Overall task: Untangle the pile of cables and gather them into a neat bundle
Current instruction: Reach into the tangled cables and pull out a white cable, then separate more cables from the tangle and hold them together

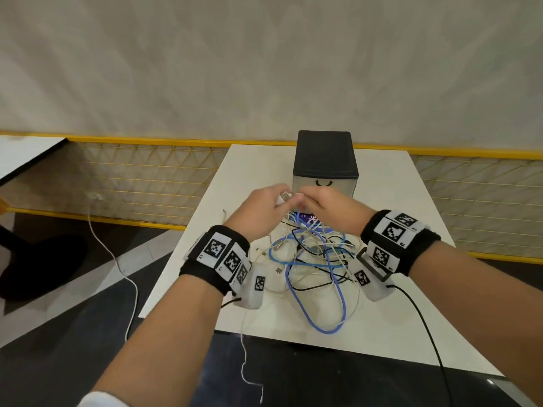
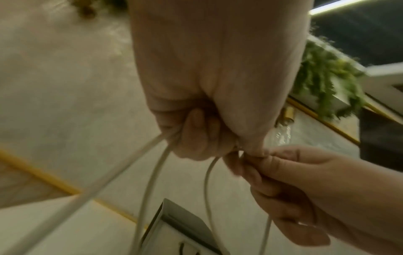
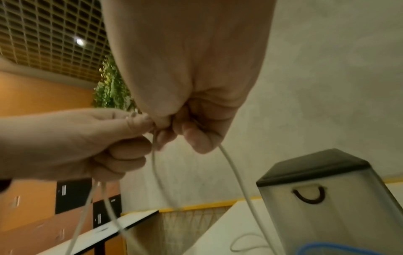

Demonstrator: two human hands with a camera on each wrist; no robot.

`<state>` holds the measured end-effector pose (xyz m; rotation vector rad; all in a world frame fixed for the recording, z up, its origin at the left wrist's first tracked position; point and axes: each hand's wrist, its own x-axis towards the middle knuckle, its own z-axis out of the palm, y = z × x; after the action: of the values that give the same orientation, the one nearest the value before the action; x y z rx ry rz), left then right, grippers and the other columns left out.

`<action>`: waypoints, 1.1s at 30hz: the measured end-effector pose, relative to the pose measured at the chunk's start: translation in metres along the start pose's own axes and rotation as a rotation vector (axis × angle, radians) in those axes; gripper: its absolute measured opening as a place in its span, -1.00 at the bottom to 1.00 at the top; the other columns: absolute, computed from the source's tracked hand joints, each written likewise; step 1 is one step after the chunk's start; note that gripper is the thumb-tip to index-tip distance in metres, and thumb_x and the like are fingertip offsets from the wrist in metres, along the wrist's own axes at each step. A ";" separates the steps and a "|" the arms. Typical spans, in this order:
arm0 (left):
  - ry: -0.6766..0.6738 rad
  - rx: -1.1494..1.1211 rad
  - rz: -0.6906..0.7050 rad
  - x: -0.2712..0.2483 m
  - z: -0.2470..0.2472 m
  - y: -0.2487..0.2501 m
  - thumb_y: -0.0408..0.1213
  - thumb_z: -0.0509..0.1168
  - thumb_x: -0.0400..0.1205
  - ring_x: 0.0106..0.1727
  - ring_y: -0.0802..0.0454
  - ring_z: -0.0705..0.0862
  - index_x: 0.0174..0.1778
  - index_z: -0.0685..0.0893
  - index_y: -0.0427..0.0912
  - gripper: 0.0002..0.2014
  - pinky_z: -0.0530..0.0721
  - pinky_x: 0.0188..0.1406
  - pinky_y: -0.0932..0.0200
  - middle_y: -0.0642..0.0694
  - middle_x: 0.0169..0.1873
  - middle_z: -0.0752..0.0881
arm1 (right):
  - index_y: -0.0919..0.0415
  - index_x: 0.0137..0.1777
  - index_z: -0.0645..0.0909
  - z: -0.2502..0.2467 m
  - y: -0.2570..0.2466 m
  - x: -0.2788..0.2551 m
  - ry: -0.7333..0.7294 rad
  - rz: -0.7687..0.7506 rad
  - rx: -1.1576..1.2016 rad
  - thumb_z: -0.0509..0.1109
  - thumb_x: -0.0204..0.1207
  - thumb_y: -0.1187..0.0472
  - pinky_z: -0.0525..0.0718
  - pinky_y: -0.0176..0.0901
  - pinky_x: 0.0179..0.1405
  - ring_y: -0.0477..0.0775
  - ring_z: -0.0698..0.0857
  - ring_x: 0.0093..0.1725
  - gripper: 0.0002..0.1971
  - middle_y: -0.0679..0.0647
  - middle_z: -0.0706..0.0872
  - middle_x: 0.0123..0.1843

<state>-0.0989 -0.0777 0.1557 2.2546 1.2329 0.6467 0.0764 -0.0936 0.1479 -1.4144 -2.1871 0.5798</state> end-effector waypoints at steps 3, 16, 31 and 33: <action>0.220 -0.071 -0.035 0.006 -0.008 0.000 0.03 0.24 0.72 -0.60 0.29 0.46 -0.01 0.62 -0.09 -0.75 0.34 -0.53 0.37 0.08 -0.43 0.57 | 0.26 -0.02 0.53 -0.004 0.008 -0.001 0.056 0.045 0.017 0.10 0.74 0.18 0.46 -0.44 -0.39 -0.25 0.54 -0.41 -0.78 -0.14 0.53 -0.34; 0.025 0.066 -0.001 -0.007 0.001 0.014 0.03 0.22 0.73 -0.32 0.14 0.62 0.44 0.55 0.05 -0.63 0.56 -0.24 0.19 -0.07 -0.26 0.78 | 0.15 -0.10 0.55 -0.011 0.008 -0.010 0.105 0.008 -0.082 0.12 0.73 0.16 0.40 -0.44 -0.30 -0.22 0.49 -0.30 -0.77 -0.10 0.56 -0.27; 0.395 -0.270 -0.070 -0.046 -0.065 0.004 -0.16 0.35 0.69 -0.56 0.28 0.41 -0.04 0.68 -0.13 -0.89 0.33 -0.58 0.44 0.12 -0.36 0.54 | 0.24 0.31 0.47 0.040 -0.068 -0.047 -0.599 0.122 0.345 0.12 0.72 0.25 0.81 0.07 -0.24 0.17 0.80 -0.03 -0.77 0.25 0.75 0.04; 0.361 -0.294 -0.085 -0.059 -0.068 0.003 -0.17 0.34 0.69 -0.62 0.22 0.34 -0.03 0.66 -0.15 -0.87 0.28 -0.64 0.42 0.03 -0.44 0.49 | 0.22 0.31 0.58 0.056 -0.072 -0.052 -0.790 0.034 0.129 0.18 0.70 0.10 0.81 0.07 -0.11 0.04 0.77 -0.06 -0.69 0.18 0.76 0.08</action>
<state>-0.1670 -0.1172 0.1999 1.8856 1.2892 1.1587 0.0098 -0.1746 0.1365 -1.2810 -2.6241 1.4608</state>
